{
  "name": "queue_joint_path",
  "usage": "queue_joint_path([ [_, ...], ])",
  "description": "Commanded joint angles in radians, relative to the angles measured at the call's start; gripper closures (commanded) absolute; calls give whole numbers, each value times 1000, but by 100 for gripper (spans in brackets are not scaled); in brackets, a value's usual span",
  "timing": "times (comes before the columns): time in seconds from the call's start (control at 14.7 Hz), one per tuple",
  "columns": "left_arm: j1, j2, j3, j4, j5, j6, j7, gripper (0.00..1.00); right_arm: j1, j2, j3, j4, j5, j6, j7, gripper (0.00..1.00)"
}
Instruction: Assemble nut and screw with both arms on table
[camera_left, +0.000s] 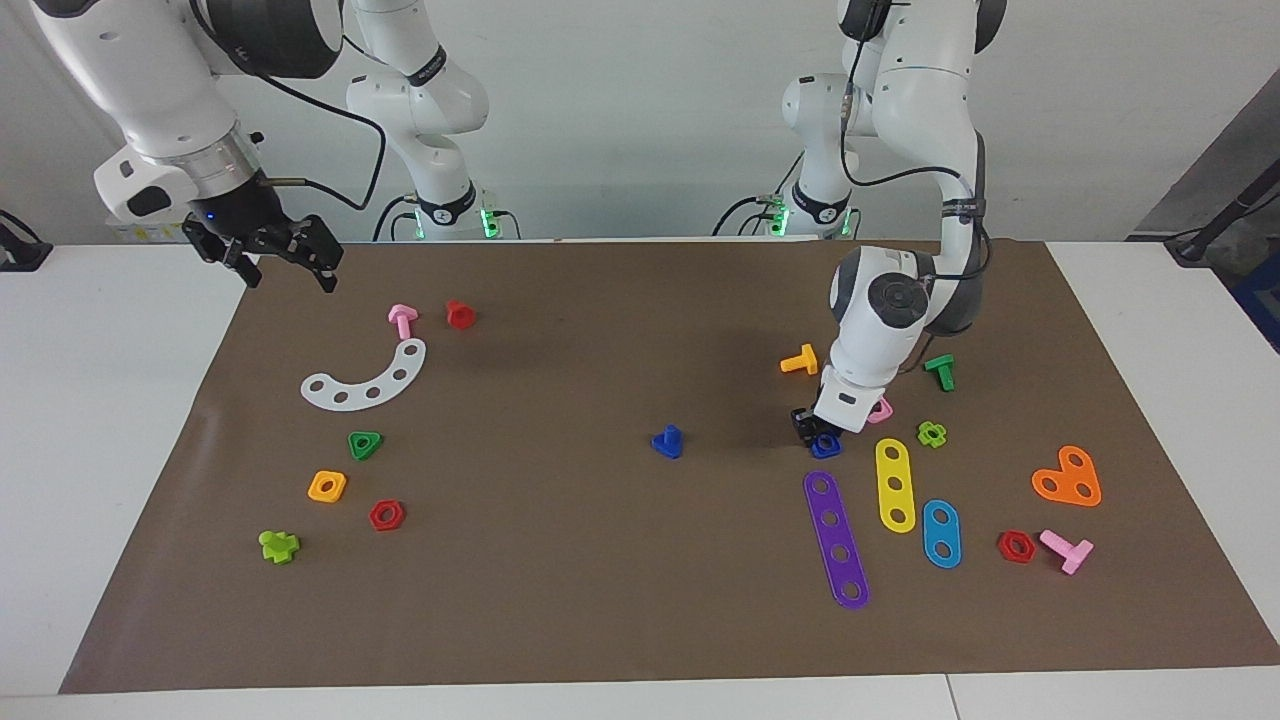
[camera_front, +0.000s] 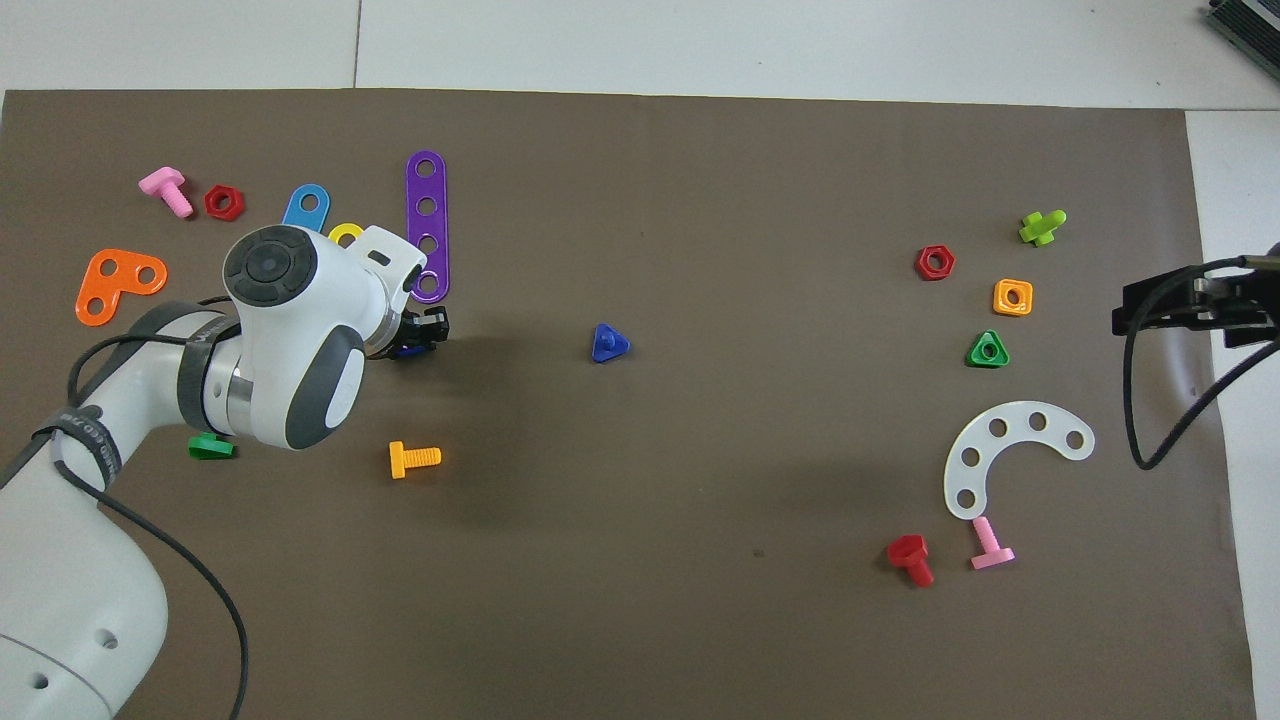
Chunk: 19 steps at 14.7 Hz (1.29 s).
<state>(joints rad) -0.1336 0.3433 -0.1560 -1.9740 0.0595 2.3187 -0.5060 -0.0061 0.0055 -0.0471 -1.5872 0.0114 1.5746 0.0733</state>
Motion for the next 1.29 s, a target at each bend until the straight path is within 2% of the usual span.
queue_joint_path([
  [0.0, -6, -6, 6, 23, 20, -30, 0, 74, -6, -19, 6, -8, 18, -4, -18, 0],
  [0.27, -23, 25, 6, 139, 20, -90, -5, 74, -6, -55, 6, -91, 2, 70, 0, 0],
  [0.54, -105, 52, 7, 216, 13, -110, -48, 74, -9, -55, 4, -93, 2, 71, 2, 0],
  [0.82, -179, 94, 7, 354, 3, -214, -101, 75, -9, -55, 4, -91, 2, 71, 3, 0],
  [1.09, -251, 128, 7, 423, 0, -223, -176, 75, -9, -56, 4, -93, 2, 62, 8, 0],
  [1.22, -274, 155, 7, 480, 0, -268, -200, 76, -14, -56, 4, -91, 2, 64, 7, 0],
])
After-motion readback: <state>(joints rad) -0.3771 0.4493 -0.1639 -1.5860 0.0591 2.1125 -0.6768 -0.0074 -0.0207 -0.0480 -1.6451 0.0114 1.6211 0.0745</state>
